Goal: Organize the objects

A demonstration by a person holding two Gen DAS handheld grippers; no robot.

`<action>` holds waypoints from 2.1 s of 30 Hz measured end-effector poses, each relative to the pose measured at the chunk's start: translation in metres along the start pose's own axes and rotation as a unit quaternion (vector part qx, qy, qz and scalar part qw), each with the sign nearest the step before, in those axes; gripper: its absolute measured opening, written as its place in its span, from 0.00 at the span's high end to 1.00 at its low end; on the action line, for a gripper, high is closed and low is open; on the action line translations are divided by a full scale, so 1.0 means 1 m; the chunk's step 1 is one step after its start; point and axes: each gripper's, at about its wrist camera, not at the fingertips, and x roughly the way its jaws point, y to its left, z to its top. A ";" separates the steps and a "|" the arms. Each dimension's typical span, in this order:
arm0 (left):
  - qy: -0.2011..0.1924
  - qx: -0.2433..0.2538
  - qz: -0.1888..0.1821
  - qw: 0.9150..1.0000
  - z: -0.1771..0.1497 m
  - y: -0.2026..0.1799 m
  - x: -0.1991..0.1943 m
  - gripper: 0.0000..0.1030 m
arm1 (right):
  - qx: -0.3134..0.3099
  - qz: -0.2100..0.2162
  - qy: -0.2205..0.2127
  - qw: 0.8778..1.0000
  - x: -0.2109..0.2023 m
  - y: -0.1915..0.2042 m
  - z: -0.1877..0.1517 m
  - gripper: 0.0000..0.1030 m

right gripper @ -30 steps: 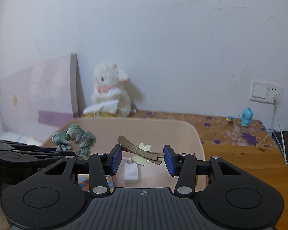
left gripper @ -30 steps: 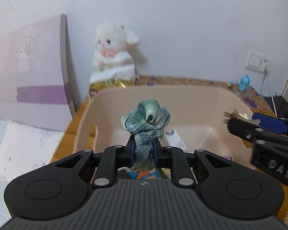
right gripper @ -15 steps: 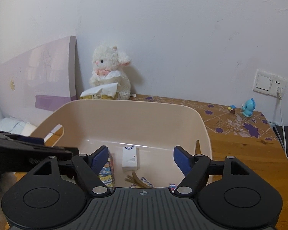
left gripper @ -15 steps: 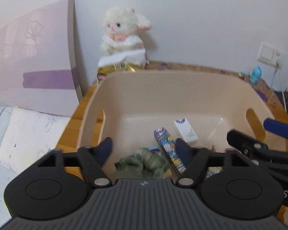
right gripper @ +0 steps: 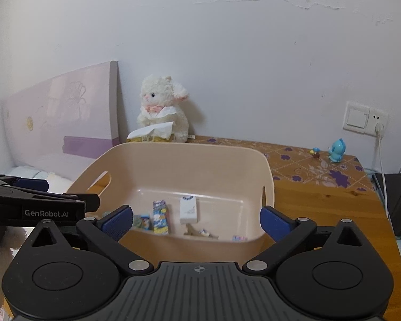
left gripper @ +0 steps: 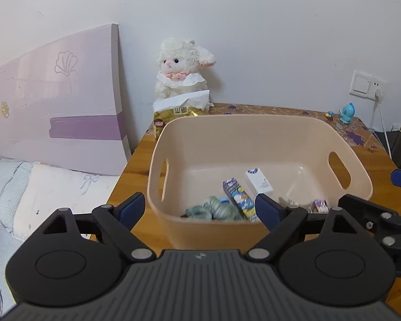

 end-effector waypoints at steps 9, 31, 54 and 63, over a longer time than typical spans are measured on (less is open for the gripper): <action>0.000 -0.002 0.002 1.000 -0.039 -0.001 -0.029 0.12 | 0.011 0.014 0.016 1.000 -0.026 -0.006 -0.026 0.00; 0.006 0.002 -0.003 1.000 -0.103 -0.011 -0.068 0.12 | 0.008 0.027 0.051 0.998 -0.071 -0.004 -0.082 0.00; 0.011 0.002 -0.013 1.000 -0.122 -0.007 -0.088 0.12 | 0.014 0.027 0.071 0.997 -0.076 -0.011 -0.099 0.00; 0.018 0.012 -0.019 1.000 -0.124 -0.010 -0.085 0.07 | 0.018 0.025 0.076 0.997 -0.072 -0.015 -0.099 0.00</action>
